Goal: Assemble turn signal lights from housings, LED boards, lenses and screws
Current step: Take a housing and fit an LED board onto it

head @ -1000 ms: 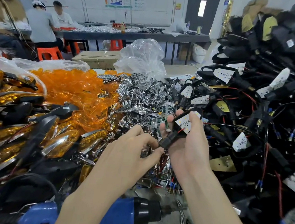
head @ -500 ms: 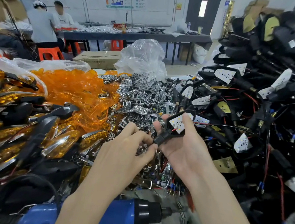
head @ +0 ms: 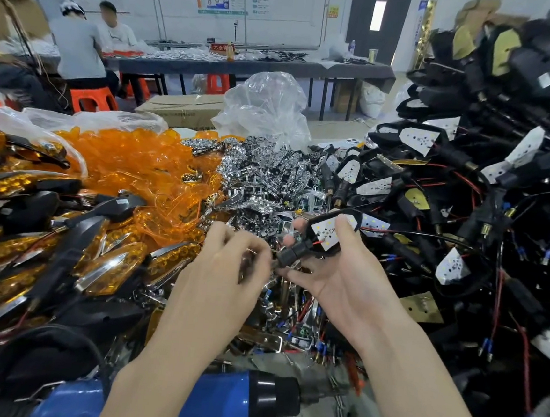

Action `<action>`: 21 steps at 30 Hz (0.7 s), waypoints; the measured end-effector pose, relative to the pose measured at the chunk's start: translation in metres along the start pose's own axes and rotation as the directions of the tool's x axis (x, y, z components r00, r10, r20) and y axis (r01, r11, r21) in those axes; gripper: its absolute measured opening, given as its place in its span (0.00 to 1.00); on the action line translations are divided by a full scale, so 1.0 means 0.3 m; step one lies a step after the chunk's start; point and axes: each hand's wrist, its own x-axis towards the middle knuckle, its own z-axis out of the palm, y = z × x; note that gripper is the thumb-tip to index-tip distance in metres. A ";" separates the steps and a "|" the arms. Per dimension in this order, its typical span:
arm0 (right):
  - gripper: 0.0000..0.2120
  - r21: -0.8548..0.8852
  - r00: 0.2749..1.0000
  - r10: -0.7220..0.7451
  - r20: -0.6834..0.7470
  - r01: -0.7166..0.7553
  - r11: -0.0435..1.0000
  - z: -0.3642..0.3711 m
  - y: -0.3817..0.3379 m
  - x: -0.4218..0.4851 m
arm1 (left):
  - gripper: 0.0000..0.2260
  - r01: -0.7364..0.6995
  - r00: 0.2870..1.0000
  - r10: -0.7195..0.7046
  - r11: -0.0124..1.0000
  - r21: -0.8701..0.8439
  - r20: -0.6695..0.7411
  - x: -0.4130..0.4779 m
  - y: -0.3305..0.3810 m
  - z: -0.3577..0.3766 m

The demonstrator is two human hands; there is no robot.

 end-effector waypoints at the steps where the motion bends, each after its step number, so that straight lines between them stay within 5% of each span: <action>1: 0.22 -0.003 1.000 -0.003 -0.016 0.003 1.000 -0.004 0.001 0.003 | 0.05 0.049 0.998 -0.052 0.994 -0.101 -0.030 -0.001 0.003 -0.002; 8: 0.15 0.006 0.998 -0.030 -0.047 0.030 1.000 -0.019 0.001 0.012 | 0.13 0.329 0.927 -0.372 0.741 -0.586 0.051 0.025 -0.017 -0.054; 12: 0.13 0.008 0.998 -0.022 -0.063 0.023 1.000 -0.020 0.006 0.018 | 0.18 0.394 0.857 -0.463 0.310 -0.865 0.224 0.039 -0.029 -0.054; 14: 0.11 0.012 0.999 -0.015 -0.048 0.016 1.000 -0.021 0.006 0.018 | 0.18 0.377 0.830 -0.495 0.159 -0.912 0.257 0.045 -0.036 -0.055; 21: 0.14 0.021 1.000 0.003 -0.020 -0.003 1.000 -0.024 0.016 0.024 | 0.13 0.280 0.793 -0.544 -0.075 -0.957 0.274 0.047 -0.047 -0.078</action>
